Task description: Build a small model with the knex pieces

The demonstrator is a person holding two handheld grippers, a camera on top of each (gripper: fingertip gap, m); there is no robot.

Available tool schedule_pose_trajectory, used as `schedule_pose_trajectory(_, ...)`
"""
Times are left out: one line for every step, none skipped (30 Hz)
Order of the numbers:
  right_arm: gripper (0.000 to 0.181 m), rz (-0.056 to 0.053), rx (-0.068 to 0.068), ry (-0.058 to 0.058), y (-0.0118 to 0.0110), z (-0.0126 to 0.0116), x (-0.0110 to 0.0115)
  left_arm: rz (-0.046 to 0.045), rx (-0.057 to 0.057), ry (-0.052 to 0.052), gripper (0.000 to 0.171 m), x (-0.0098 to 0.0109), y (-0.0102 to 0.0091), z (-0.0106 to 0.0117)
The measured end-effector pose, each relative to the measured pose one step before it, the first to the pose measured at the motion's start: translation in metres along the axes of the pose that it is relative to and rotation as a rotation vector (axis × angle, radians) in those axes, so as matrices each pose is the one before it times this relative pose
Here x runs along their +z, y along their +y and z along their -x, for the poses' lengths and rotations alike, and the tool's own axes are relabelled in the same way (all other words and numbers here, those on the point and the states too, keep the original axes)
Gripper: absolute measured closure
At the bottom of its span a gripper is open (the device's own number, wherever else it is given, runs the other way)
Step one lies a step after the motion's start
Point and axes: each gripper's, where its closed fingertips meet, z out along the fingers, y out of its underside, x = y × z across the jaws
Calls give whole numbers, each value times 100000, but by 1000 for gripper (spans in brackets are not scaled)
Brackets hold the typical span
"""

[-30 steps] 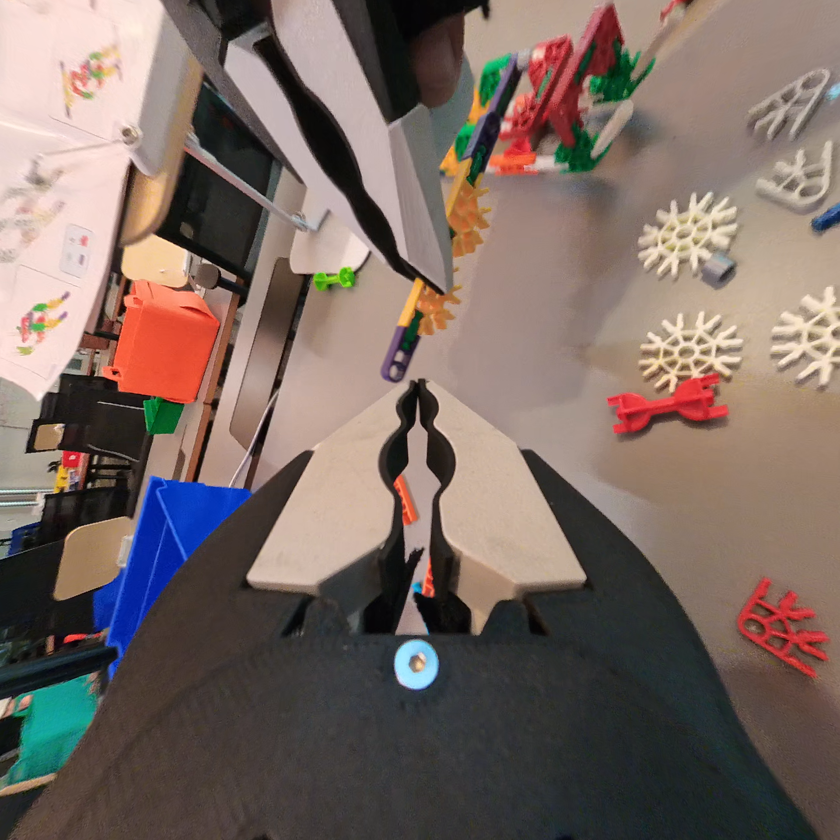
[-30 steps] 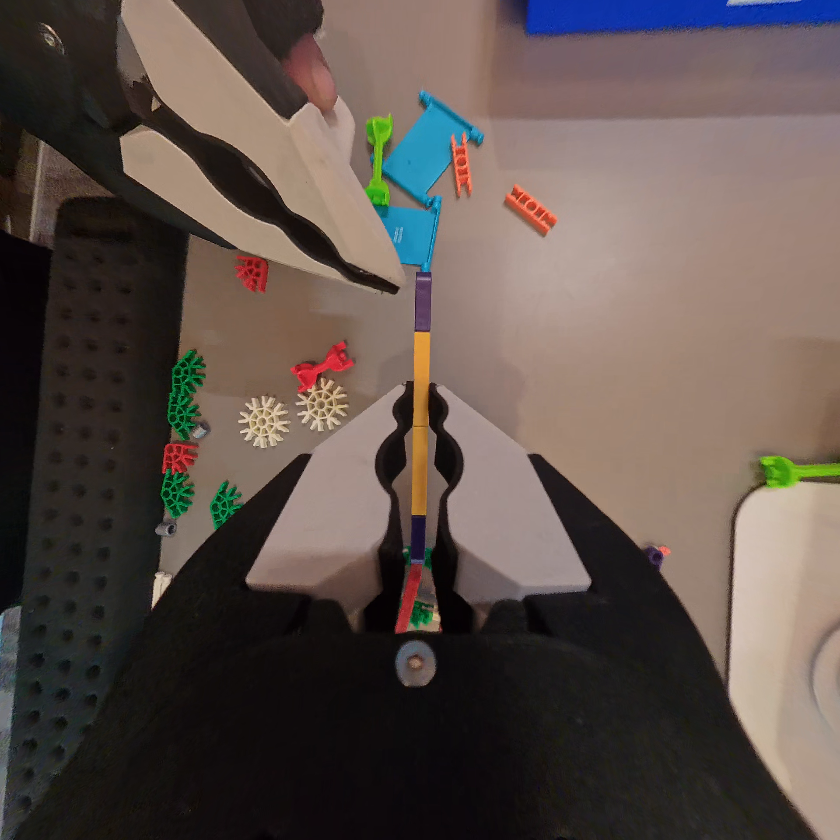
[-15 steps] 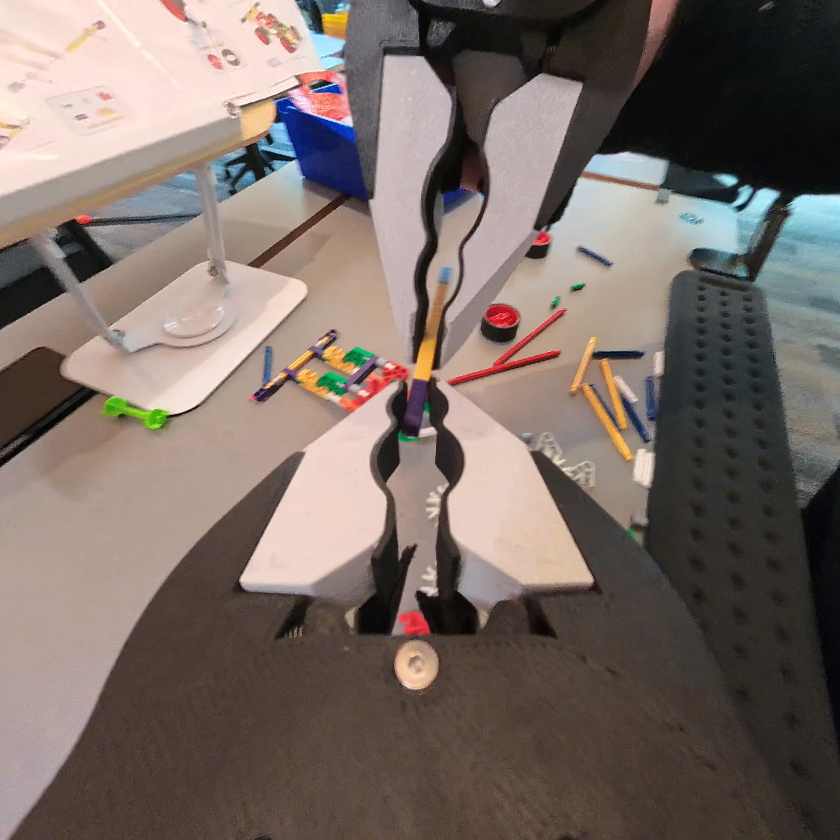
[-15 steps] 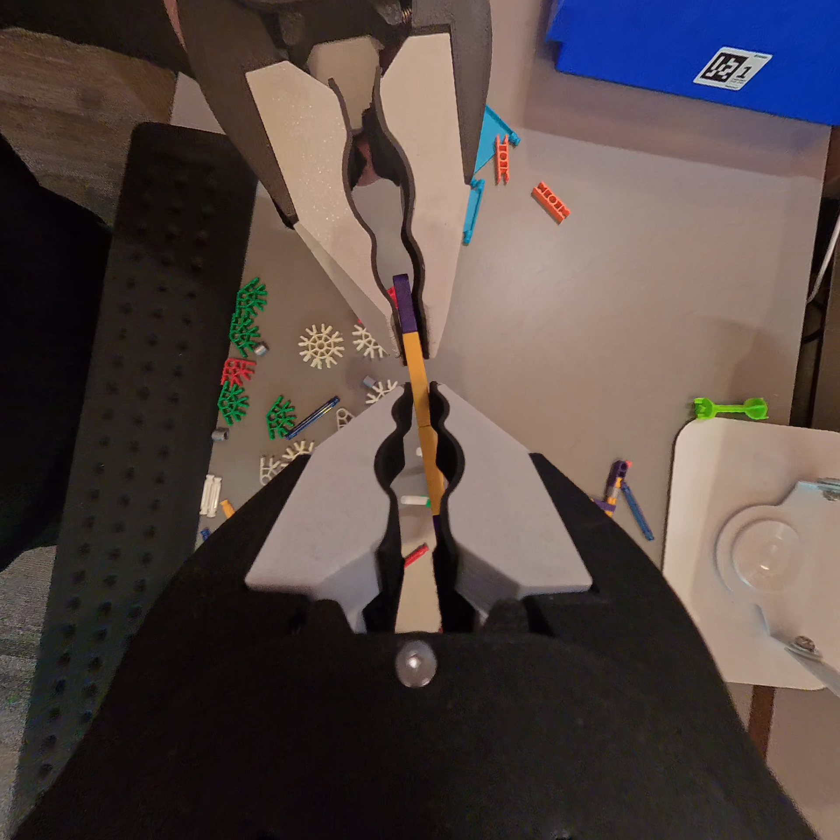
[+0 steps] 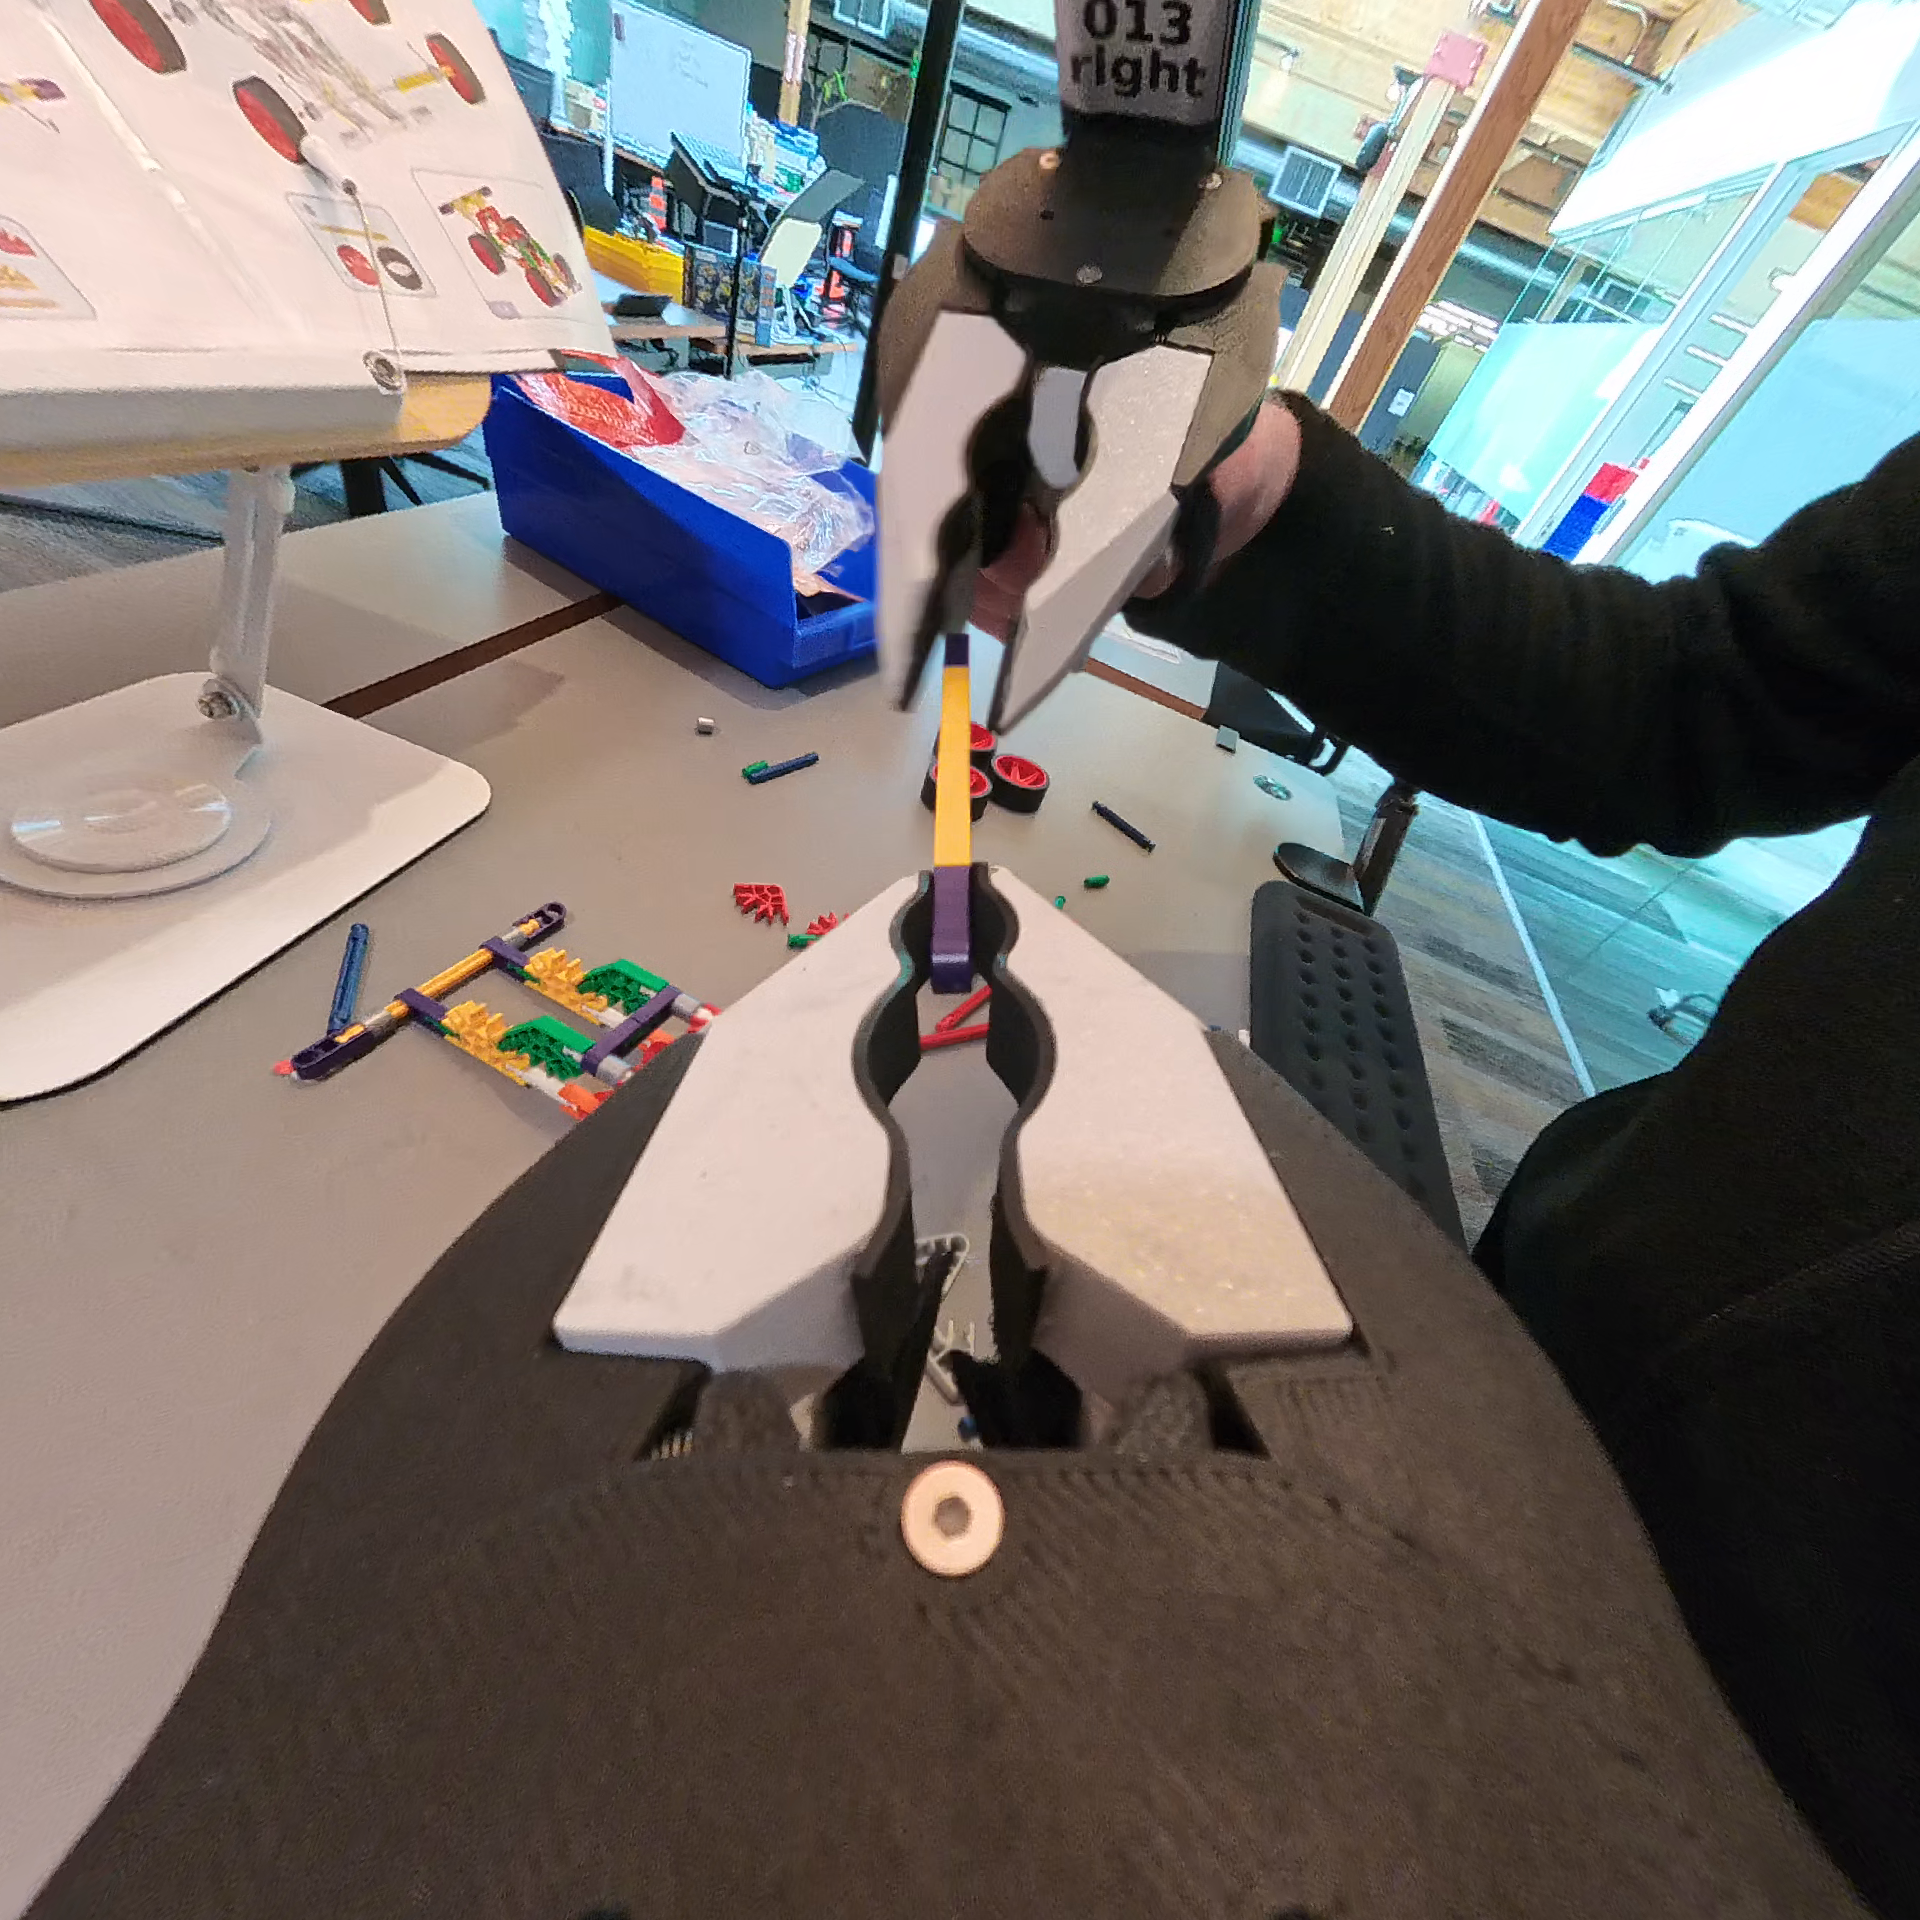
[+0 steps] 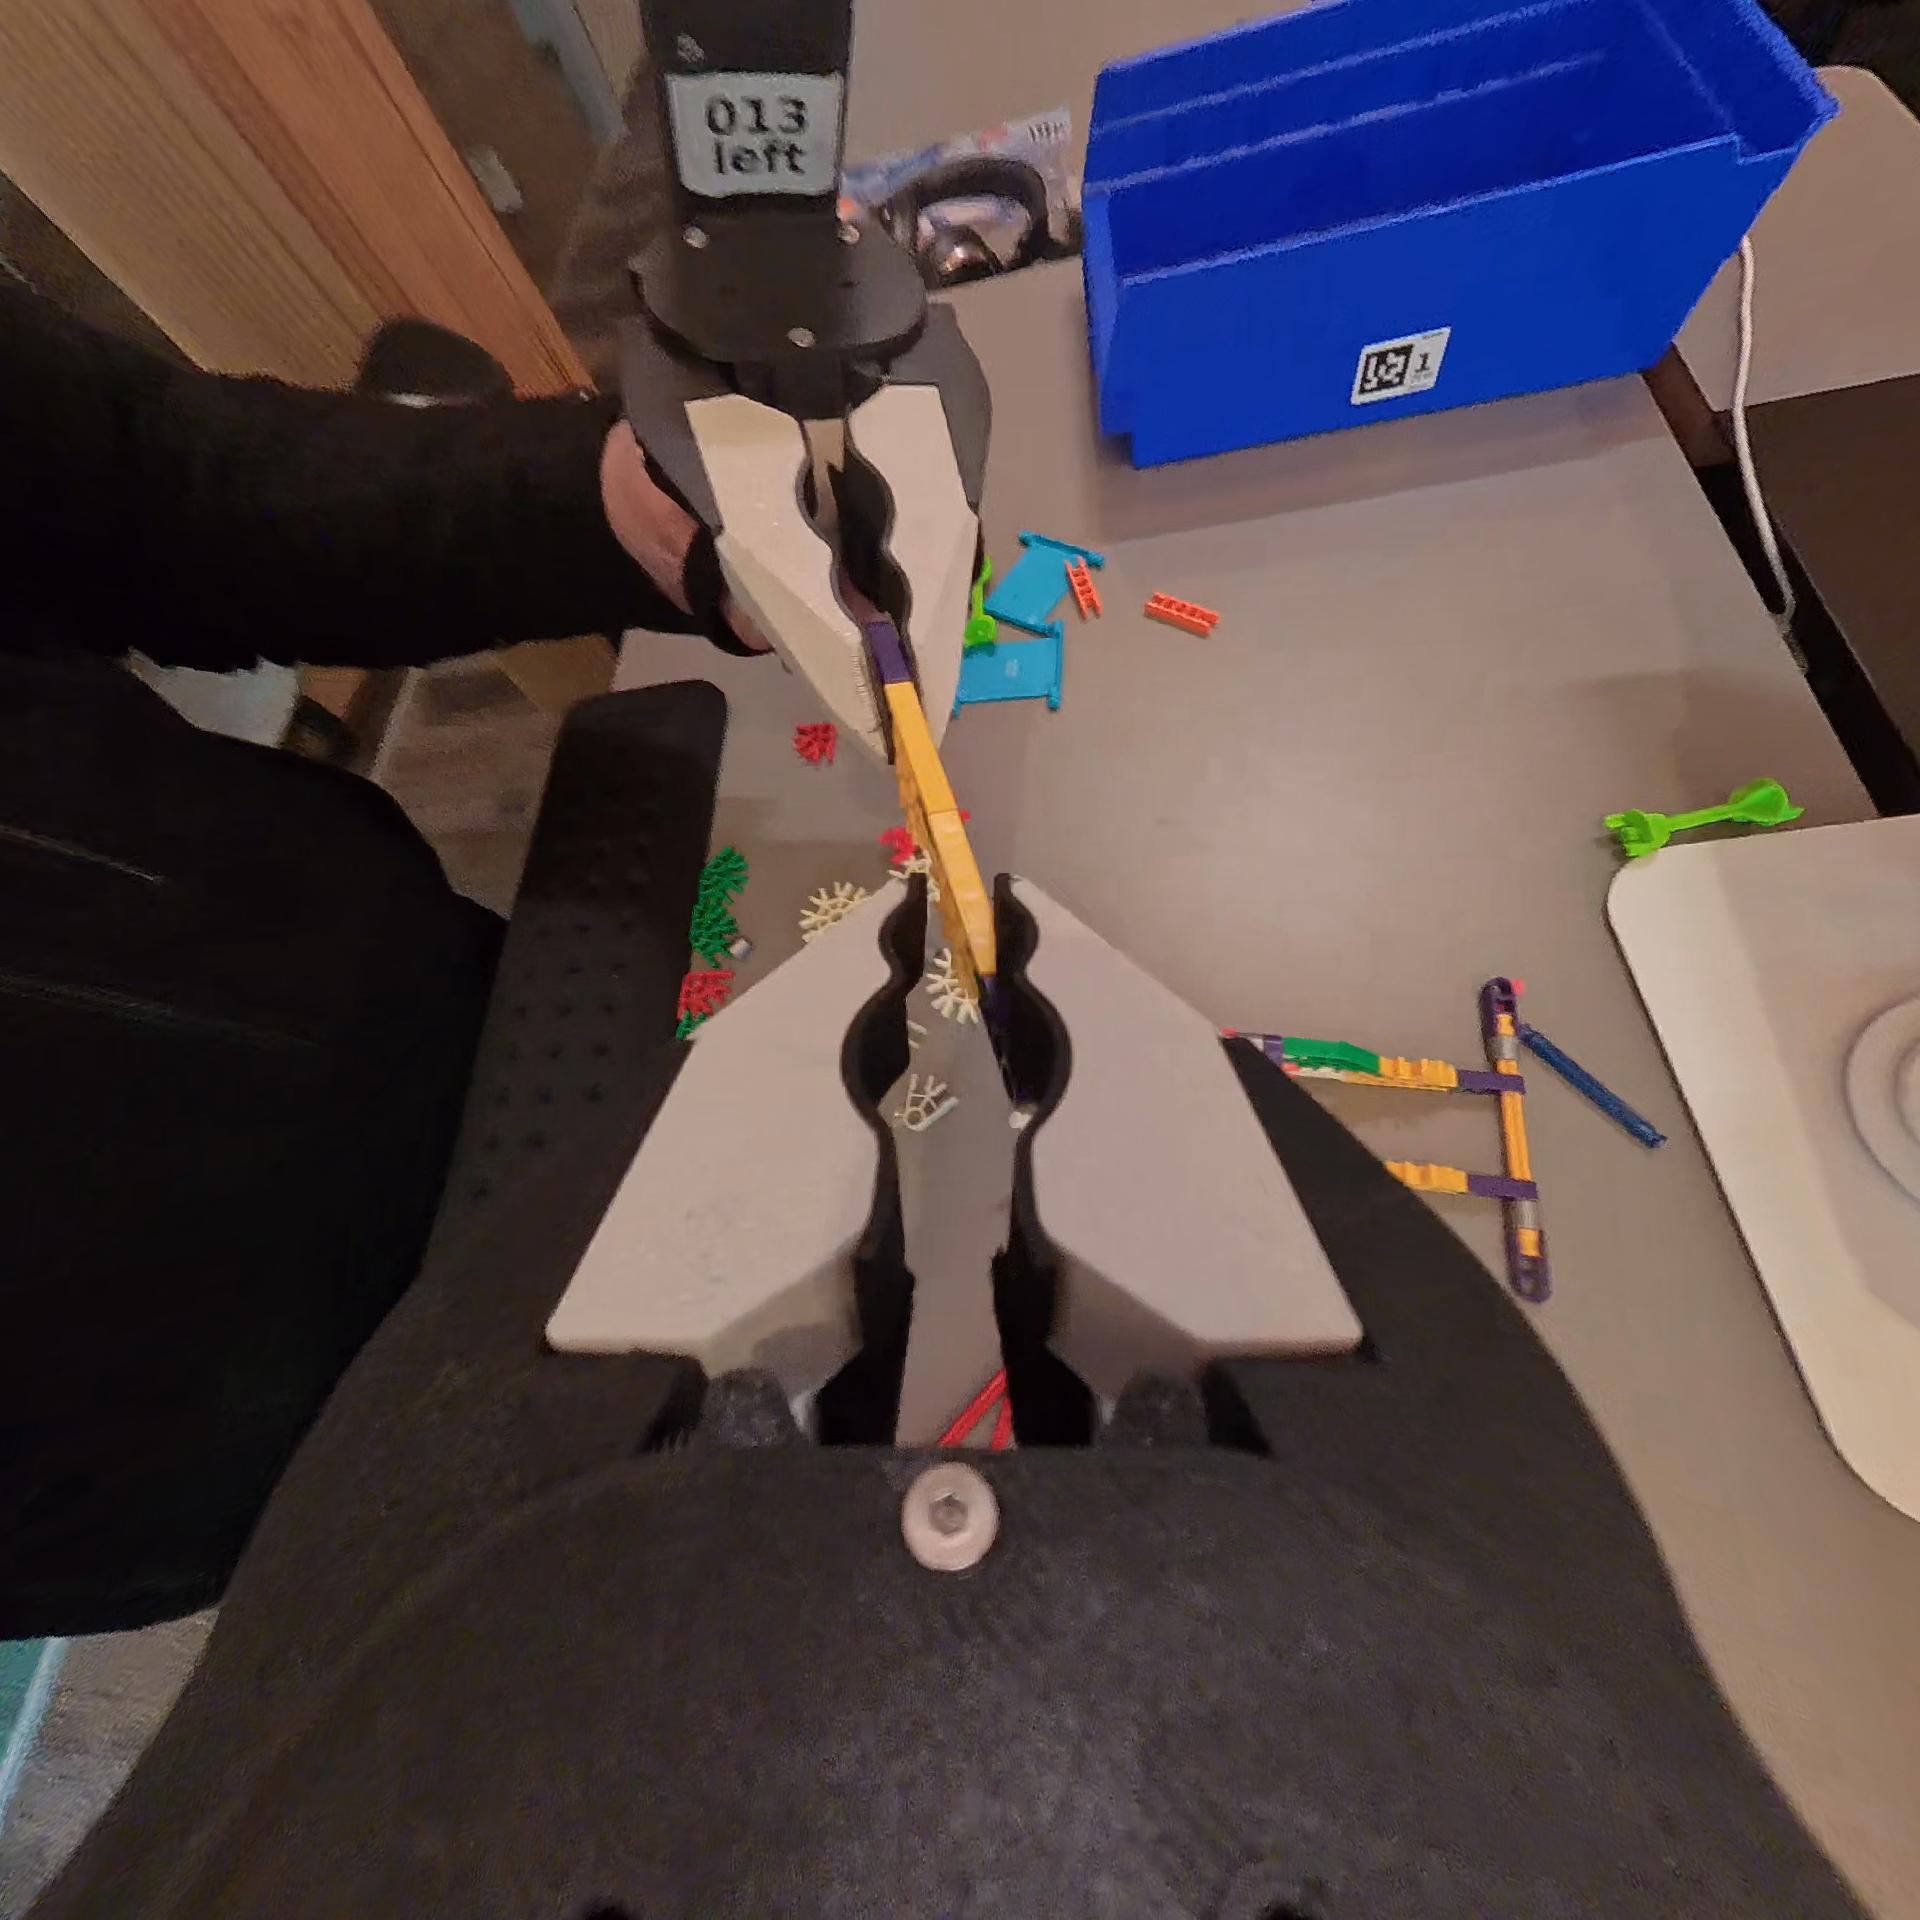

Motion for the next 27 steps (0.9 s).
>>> schedule_pose_trajectory(167, -2606, 2360, -1725, 43, -49, -491, -32, -1165, 1209, 169, 246, -182, 110)
schedule_pose_trajectory(162, -2792, 3146, -400, -8, -349, -577, -1304, -1234, 746, 169, 210, -350, 190)
schedule_pose_trajectory(161, -3022, 2745, -240, -76, -381, -652, -922, -1505, 1127, 169, 211, -262, 178)
schedule_pose_trajectory(159, -2078, 1806, 78, 22, -375, -615, -267, -1492, 1423, 169, 205, -156, 155)
schedule_pose_trajectory(154, -650, 1110, 937, 162, -445, -506, -424, -1275, 1464, 169, 190, -166, 123)
schedule_pose_trajectory(145, 96, 590, 1290, 218, -419, -371, -218, -1067, 1726, 169, 172, -134, 57)
schedule_pose_trajectory(144, 551, 180, 468, 249, -262, -241, 317, -1066, 1969, 169, 162, -76, 18)
schedule_pose_trajectory(143, 971, 352, -895, 282, -25, -85, 575, -798, 859, 169, 172, -60, 148)
schedule_pose_trajectory(143, 965, 490, -1275, 234, 47, 51, 606, -61, -257, 169, 167, -73, 262)
schedule_pose_trajectory(146, 826, -151, -642, 204, -8, 135, 1154, -44, 785, 169, 200, -6, 90)
schedule_pose_trajectory(151, 946, -824, -639, 217, 46, 182, 1120, -232, 1311, 169, 223, -33, -9)
schedule_pose_trajectory(159, 786, -882, -1512, 180, 183, 187, 1560, 57, 1164, 169, 237, 25, -5)
schedule_pose_trajectory(176, 205, -660, -1678, 116, 198, 158, 2131, 775, 256, 169, 246, 97, 88)
schedule_pose_trajectory(176, 552, -492, -574, 185, 3, 128, 2053, 1096, 22, 169, 202, 93, 129)
schedule_pose_trajectory(177, 418, -96, 347, 181, -177, 35, 1163, 323, -397, 169, 86, 0, 255)
schedule_pose_trajectory(177, -835, 557, 337, -12, -221, -57, 599, 39, -7, 169, 65, -31, 250)
schedule_pose_trajectory(178, -1387, 1152, -279, -99, -176, -85, -176, -163, 278, 169, 38, -125, 253)
schedule_pose_trajectory(178, -1551, 1593, -601, -124, -201, -70, -580, -900, 740, 169, 18, -209, 248)
schedule_pose_trajectory(178, -2188, 1866, -563, -244, -262, -118, -1201, -1593, 821, 169, 2, -301, 313)
schedule_pose_trajectory(178, -2654, 1963, -671, -327, -266, -109, -1617, -1642, 148, 167, -26, -341, 486)
schedule_pose_trajectory(178, -2643, 2243, -251, -345, -364, -117, -2524, -1280, -673, 165, -106, -472, 633)
schedule_pose_trajectory(178, -3056, 2650, 299, -423, -488, -147, -3309, -1370, 762, 157, -126, -562, 418)
schedule_pose_trajectory(178, -3719, 2785, -508, -516, -397, -182, -2599, -2333, 1381, 153, -86, -453, 358)
schedule_pose_trajectory(178, -3487, 2597, -1680, -473, -228, -178, -1547, -2160, 250, 152, -17, -287, 493)
schedule_pose_trajectory(178, -2757, 2550, -1281, -351, -283, -137, -1226, -1157, -1431, 149, 7, -201, 653)
schedule_pose_trajectory(178, -2239, 2592, -505, -274, -399, -97, -1517, -533, -719, 144, 58, -233, 445)
schedule_pose_trajectory(178, -1544, 1892, -918, -151, -280, -23, -1370, -944, 479, 142, 147, -244, 210)
